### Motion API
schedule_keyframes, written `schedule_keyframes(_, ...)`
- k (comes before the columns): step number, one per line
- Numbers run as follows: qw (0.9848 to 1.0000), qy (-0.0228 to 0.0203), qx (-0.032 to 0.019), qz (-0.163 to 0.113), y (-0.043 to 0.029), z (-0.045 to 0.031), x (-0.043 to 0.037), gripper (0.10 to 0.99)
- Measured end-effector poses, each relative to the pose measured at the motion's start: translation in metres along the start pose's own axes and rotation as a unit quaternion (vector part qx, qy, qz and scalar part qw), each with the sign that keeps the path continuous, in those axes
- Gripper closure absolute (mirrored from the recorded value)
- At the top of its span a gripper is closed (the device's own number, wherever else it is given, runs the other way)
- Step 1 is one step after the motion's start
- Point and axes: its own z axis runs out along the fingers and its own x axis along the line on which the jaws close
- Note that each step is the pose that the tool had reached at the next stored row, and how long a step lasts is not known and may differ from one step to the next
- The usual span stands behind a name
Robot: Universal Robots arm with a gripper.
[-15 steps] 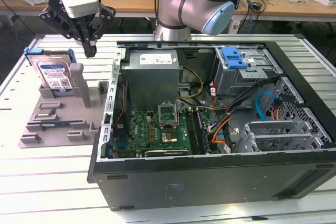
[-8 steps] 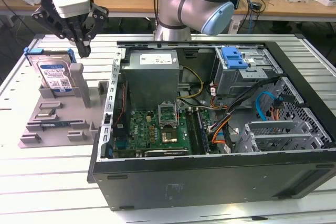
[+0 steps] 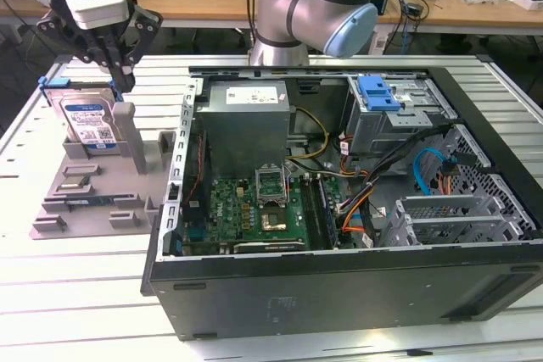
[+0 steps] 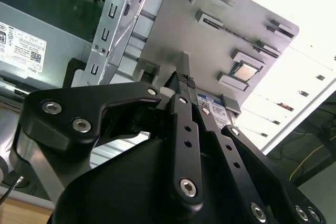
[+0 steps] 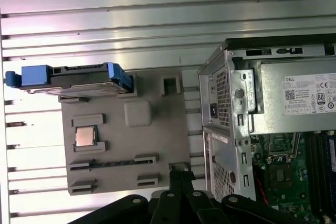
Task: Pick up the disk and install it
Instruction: 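Reach for the disk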
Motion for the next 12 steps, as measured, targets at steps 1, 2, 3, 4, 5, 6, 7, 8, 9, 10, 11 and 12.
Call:
schedule_keyframes(1, 1.0, 0.0, 0.0, 0.0, -0.0001, 0.0, 0.0011, 0.98)
schedule_keyframes(2, 1.0, 0.0, 0.0, 0.0, -0.0002, -0.0001, 0.003, 0.98)
schedule_keyframes(3, 1.0, 0.0, 0.0, 0.0, -0.0003, -0.0001, 0.0047, 0.98)
schedule_keyframes(4, 1.0, 0.0, 0.0, 0.0, -0.0004, -0.0001, 0.0059, 0.98)
schedule_keyframes(5, 1.0, 0.0, 0.0, 0.0, -0.0005, -0.0002, 0.0074, 0.98)
schedule_keyframes(6, 1.0, 0.0, 0.0, 0.0, -0.0006, -0.0002, 0.0087, 0.98)
schedule_keyframes(7, 1.0, 0.0, 0.0, 0.0, -0.0007, -0.0002, 0.0097, 0.98)
schedule_keyframes(8, 1.0, 0.0, 0.0, 0.0, -0.0008, -0.0002, 0.0108, 0.98)
schedule_keyframes(9, 1.0, 0.0, 0.0, 0.0, -0.0009, -0.0003, 0.012, 0.98)
schedule_keyframes(10, 1.0, 0.0, 0.0, 0.0, -0.001, -0.0003, 0.013, 0.98)
schedule_keyframes(11, 1.0, 0.0, 0.0, 0.0, -0.0011, -0.0003, 0.0146, 0.98)
schedule_keyframes(12, 1.0, 0.0, 0.0, 0.0, -0.0012, -0.0003, 0.016, 0.98)
